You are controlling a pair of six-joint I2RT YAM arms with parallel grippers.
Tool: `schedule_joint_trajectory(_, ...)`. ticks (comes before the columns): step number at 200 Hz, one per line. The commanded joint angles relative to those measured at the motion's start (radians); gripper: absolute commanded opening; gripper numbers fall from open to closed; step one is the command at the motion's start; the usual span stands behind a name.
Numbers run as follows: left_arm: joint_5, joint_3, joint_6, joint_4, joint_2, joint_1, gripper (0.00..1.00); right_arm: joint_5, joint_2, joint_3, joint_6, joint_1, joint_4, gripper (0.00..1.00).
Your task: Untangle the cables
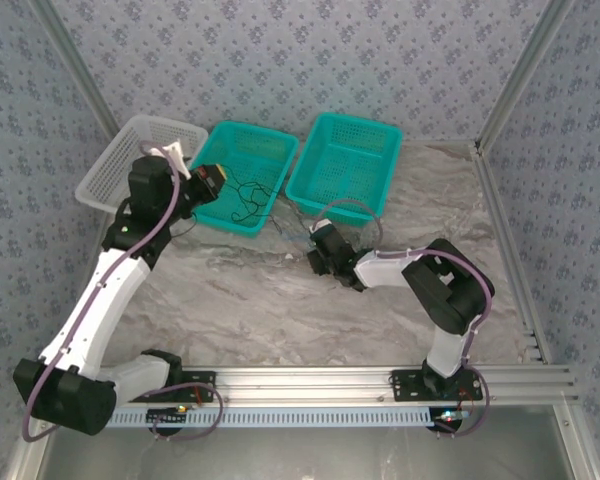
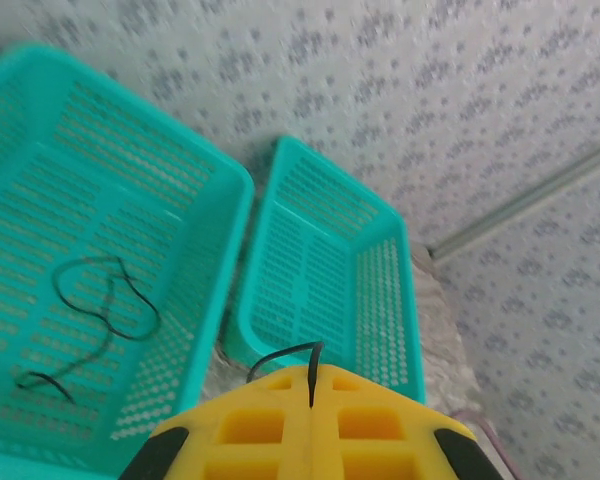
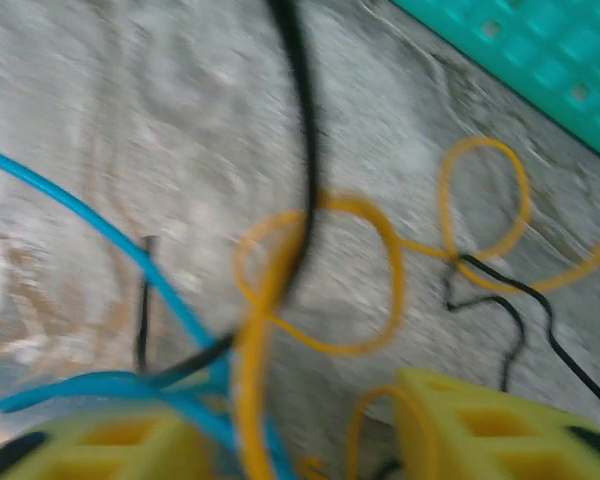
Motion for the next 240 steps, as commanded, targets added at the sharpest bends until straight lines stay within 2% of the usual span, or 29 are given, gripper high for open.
schedule_joint_trajectory(1,-0.114,0.077,0.078,-0.035,-0.05,0.035,0.0,0.105,-0.025,-0.04,0.053,-0.022,-0.126,0.36)
schedule_joint_trajectory(30,-0.295,0.115,0.14,-0.072,-0.053,0.041,0.0,0.125,-0.086,-0.089,0.079,-0.048,-0.146,0.21)
schedule_joint_trajectory(71,-0.499,0.163,0.22,-0.107,-0.061,0.058,0.0,0.13,-0.15,-0.132,0.144,-0.112,-0.189,0.11)
schedule_joint_trajectory(89,-0.552,0.181,0.238,-0.113,-0.071,0.077,0.0,0.112,-0.157,-0.144,0.177,-0.153,-0.202,0.08)
schedule_joint_trajectory(105,-0.513,0.186,0.236,-0.111,-0.082,0.093,0.0,0.07,-0.17,-0.161,0.173,-0.176,-0.175,0.08)
schedule_joint_trajectory(116,-0.447,0.188,0.235,-0.107,-0.084,0.094,0.0,0.003,-0.189,-0.176,0.142,-0.18,-0.126,0.12)
schedule_joint_trajectory(125,-0.381,0.193,0.231,-0.107,-0.079,0.094,0.0,-0.053,-0.209,-0.182,0.118,-0.179,-0.095,0.19)
schedule_joint_trajectory(149,-0.229,0.241,0.225,-0.137,-0.038,0.095,0.0,-0.139,-0.271,-0.166,0.097,-0.167,-0.076,0.51)
schedule_joint_trajectory(159,-0.201,0.261,0.227,-0.147,-0.021,0.094,0.0,-0.151,-0.302,-0.16,0.094,-0.163,-0.079,0.59)
schedule_joint_trajectory(163,-0.196,0.268,0.229,-0.148,-0.015,0.094,0.0,-0.15,-0.317,-0.156,0.093,-0.159,-0.085,0.68)
schedule_joint_trajectory(167,-0.19,0.272,0.229,-0.148,-0.01,0.093,0.0,-0.143,-0.332,-0.151,0.093,-0.158,-0.093,0.72)
schedule_joint_trajectory(194,-0.165,0.291,0.23,-0.124,0.011,0.092,0.0,-0.051,-0.429,-0.133,0.106,-0.151,-0.163,0.83)
schedule_joint_trajectory(201,-0.157,0.298,0.231,-0.115,0.017,0.092,0.0,-0.029,-0.46,-0.14,0.108,-0.15,-0.169,0.88)
schedule_joint_trajectory(208,-0.149,0.308,0.235,-0.108,0.024,0.092,0.0,-0.011,-0.494,-0.15,0.115,-0.15,-0.171,0.99)
schedule_joint_trajectory(240,-0.122,0.358,0.247,-0.081,0.079,0.089,0.0,0.076,-0.637,-0.182,0.154,-0.156,-0.216,1.0)
